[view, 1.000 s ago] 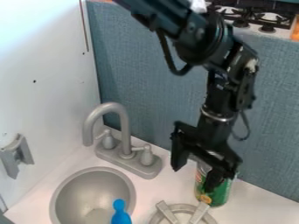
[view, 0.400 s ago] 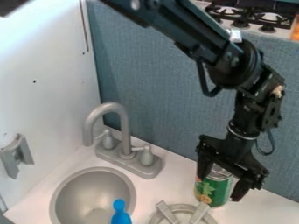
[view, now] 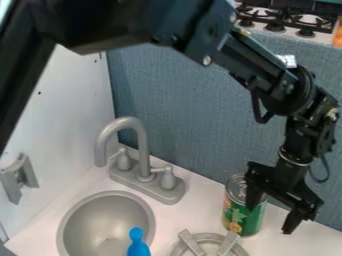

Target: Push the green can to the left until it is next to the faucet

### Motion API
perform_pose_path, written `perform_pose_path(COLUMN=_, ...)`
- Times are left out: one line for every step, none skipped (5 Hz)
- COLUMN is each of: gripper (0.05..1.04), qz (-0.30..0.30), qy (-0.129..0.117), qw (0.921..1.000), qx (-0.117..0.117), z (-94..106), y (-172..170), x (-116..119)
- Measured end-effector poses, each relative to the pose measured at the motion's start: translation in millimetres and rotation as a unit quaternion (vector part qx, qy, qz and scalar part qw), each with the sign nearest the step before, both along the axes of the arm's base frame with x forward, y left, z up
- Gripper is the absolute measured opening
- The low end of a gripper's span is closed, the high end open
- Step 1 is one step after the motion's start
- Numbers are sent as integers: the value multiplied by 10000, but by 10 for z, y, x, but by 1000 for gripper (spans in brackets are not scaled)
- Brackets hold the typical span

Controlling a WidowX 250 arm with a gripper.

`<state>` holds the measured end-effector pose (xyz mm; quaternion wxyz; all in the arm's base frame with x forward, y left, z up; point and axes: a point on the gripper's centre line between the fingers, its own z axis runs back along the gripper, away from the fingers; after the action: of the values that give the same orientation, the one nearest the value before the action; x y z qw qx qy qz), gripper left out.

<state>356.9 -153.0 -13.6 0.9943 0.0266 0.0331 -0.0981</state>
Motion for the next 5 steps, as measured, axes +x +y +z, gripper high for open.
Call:
perform_pose_path(gripper=1001, qz=-347, qy=76, qw=9992, qx=-196, z=-143, y=-89, x=74)
perform_pose_path(gripper=1001, qz=-542, qy=-89, qw=9970, qx=-551, z=-164, y=-183, x=131)
perform_pose_path(gripper=1001, qz=-562, qy=-89, qw=9962, qx=-658, z=-250, y=-131, x=168)
perform_pose_path(gripper=1001, qz=-456, qy=-188, qw=9963, qx=-707, z=-262, y=-120, x=211)
perform_pose_path(gripper=1001, qz=-125, qy=-280, qw=9960, qx=-835, z=-259, y=-36, x=290)
